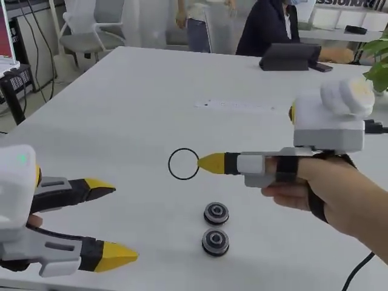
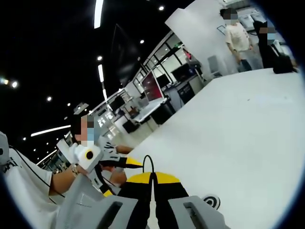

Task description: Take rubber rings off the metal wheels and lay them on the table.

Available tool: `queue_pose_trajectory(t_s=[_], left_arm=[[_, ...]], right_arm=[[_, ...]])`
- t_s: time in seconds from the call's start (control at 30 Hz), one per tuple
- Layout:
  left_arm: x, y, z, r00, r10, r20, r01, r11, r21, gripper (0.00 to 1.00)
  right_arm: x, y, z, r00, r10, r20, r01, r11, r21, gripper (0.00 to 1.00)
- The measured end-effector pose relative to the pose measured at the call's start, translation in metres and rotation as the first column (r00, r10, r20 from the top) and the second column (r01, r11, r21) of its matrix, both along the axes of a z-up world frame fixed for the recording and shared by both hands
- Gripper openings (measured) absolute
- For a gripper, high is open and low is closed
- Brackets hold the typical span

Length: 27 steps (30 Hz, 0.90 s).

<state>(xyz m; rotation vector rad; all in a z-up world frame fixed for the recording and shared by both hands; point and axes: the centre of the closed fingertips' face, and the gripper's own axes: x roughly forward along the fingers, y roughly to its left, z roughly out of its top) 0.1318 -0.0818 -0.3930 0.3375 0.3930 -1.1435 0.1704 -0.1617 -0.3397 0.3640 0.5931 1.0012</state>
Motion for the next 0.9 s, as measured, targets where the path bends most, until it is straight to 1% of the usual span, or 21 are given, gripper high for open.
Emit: queue_pose_trajectory(t_s=[0.1,0.43,0.63,0.8,0.9], left_arm=[[0.0,-0.002,-0.001,1.0,-0.003,0.003,0.003,1.0,0.008,0.67],[0.002,-0.004,-0.001,1.0,0.013,-0.007,-0.013,1.0,-0.008,0.67],[0.003,-0.004,-0.001,1.0,0.025,-0.011,-0.025,1.0,-0.017,0.67],[0.003,-0.002,-0.001,0.999,0.032,-0.017,-0.032,0.999,-0.02,0.67],[0.004,-0.001,-0.002,0.999,0.036,-0.021,-0.036,0.999,-0.019,0.67]], right_arm=[[0.0,0.004,-0.006,1.0,0.013,-0.008,-0.013,1.0,-0.017,0.0],[0.003,0.018,-0.032,0.997,0.059,-0.05,-0.063,0.995,-0.074,0.0],[0.0,0.028,-0.048,0.993,0.084,-0.081,-0.092,0.99,-0.104,0.0],[-0.003,0.037,-0.066,0.989,0.098,-0.114,-0.113,0.985,-0.131,0.0],[-0.005,0.041,-0.081,0.986,0.103,-0.134,-0.125,0.978,-0.167,0.0]])
